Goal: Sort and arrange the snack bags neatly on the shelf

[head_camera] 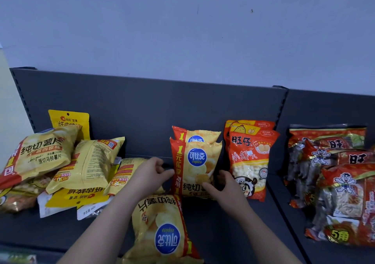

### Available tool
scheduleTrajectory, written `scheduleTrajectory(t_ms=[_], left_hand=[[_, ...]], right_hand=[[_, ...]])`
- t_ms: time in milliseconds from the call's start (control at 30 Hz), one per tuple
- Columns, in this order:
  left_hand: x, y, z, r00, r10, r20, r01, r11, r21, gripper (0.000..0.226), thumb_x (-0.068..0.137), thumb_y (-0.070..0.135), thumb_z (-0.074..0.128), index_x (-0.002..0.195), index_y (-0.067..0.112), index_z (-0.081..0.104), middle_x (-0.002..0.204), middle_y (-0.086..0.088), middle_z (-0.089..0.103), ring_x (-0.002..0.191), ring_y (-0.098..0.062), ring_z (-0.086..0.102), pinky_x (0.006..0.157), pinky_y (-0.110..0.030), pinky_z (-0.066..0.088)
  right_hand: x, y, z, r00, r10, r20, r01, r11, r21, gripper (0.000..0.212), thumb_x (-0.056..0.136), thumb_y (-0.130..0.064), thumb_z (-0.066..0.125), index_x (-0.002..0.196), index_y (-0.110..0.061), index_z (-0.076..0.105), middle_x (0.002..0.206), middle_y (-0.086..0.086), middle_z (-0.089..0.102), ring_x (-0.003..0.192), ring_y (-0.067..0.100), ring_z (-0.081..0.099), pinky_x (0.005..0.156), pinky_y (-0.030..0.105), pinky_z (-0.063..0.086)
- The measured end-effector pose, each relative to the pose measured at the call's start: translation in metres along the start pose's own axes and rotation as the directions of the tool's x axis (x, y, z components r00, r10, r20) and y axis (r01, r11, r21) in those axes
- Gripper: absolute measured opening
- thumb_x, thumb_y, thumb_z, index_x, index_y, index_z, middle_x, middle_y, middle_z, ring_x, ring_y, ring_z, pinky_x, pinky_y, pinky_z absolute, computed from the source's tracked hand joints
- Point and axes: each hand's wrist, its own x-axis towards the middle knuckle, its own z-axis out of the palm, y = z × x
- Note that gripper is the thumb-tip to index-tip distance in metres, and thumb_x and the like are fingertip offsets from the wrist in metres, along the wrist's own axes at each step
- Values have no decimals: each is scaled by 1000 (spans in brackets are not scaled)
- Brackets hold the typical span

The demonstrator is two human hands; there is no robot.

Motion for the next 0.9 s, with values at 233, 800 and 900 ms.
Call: scheduleTrajectory(t_ms=[233,800,900], left_hand=[[-39,-32,-16,996,-56,-70,69,977,202,35,85,53,63,86,18,61,81,3,64,76,-13,59,66,-34,51],[-96,-79,-19,919,-192,344,237,967,-93,99,41,81,73,121,24,61,112,10,67,98,-9,63,83,-32,55],[-101,-82,-25,923,-146,355,204,970,-131,97,49,60,86,131,20,56,119,6,66,104,-9,63,89,-32,54]], right_hand=[[-29,-4,21,998,49,35,-49,999,-8,36,83,-45,71,105,-21,57,96,-14,60,87,0,57,68,17,46],[-62,-23,64,987,-5,162,-1,999,36,40,90,-47,60,121,-23,63,103,-8,68,92,10,65,82,38,57],[-63,-24,62,988,-9,157,2,999,46,36,91,-43,60,121,-22,63,106,-7,67,91,10,66,79,33,57]])
